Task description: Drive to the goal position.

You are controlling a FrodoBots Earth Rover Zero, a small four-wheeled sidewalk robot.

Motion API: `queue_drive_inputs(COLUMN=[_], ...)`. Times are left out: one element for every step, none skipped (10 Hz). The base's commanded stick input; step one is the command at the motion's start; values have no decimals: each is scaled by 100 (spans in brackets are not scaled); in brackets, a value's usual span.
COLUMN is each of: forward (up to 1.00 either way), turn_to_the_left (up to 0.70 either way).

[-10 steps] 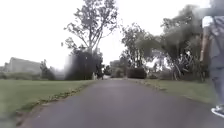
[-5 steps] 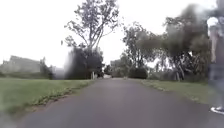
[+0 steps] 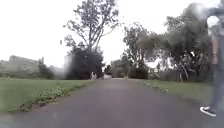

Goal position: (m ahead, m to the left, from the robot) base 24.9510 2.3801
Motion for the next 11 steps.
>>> queue_drive_inputs(forward=[85, 85, 85, 85, 85, 85, 85, 85, 85, 85, 85], turn_to_the_left=[0, 0, 0, 0, 0, 0, 0, 0, 0, 0, 0])
